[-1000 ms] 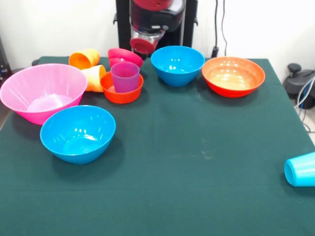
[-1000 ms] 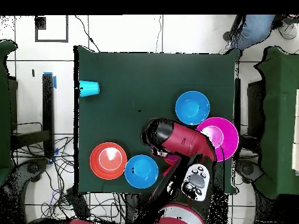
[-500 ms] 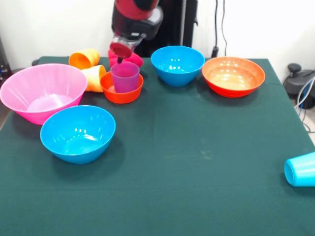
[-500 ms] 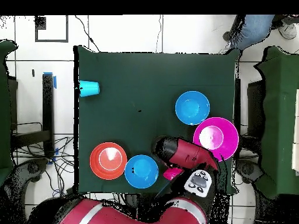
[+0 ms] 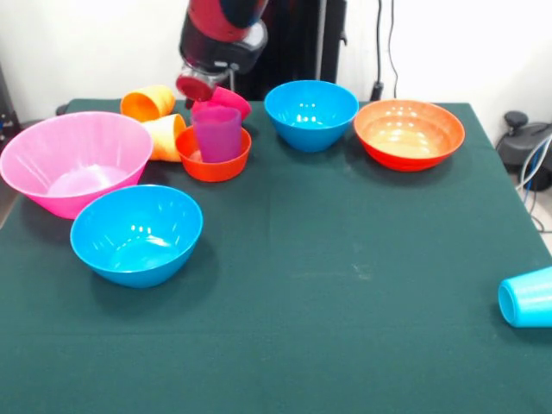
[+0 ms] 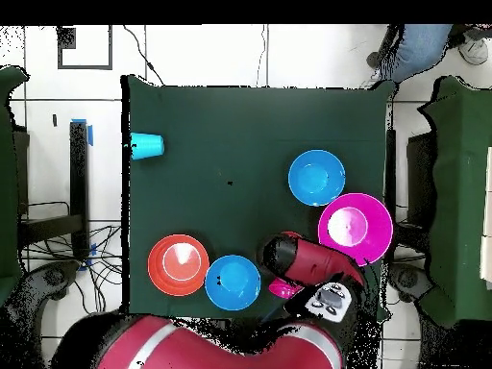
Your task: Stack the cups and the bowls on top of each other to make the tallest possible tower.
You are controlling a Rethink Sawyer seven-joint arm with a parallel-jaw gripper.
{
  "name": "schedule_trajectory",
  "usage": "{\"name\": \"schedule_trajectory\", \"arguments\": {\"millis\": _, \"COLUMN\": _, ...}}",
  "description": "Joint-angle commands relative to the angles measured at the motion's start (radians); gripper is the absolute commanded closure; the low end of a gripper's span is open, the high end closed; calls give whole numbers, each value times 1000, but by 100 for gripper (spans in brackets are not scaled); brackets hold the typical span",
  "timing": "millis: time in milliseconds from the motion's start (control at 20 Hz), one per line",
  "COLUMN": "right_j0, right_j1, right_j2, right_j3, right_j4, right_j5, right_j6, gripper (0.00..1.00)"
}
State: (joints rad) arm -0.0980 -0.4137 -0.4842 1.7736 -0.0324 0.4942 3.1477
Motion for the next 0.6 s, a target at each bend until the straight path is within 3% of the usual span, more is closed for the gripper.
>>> {"name": "schedule_trajectory", "arguments": {"millis": 50, "right_j0": -72, "right_j1": -335, "right_j2": 70, "right_j3": 100, "right_j4": -157, "right_j5": 0, "right_j6": -329, "gripper": 100}}
{"name": "schedule_trajectory", "arguments": {"millis": 150, "right_j0": -101, "right_j1": -485, "right_j2": 83, "right_j3": 121, "right_j4": -193, "right_j5": 109, "right_j6": -440, "gripper": 100}}
{"name": "schedule_trajectory", "arguments": {"millis": 300, "right_j0": -175, "right_j1": -641, "right_j2": 143, "right_j3": 152, "right_j4": -215, "right_j5": 190, "right_j6": -562, "gripper": 100}}
{"name": "schedule_trajectory", "arguments": {"millis": 450, "right_j0": -265, "right_j1": -761, "right_j2": 219, "right_j3": 198, "right_j4": -206, "right_j5": 160, "right_j6": -685, "gripper": 100}}
{"name": "schedule_trajectory", "arguments": {"millis": 600, "right_j0": -387, "right_j1": -871, "right_j2": 326, "right_j3": 276, "right_j4": -122, "right_j5": 118, "right_j6": -842, "gripper": 100}}
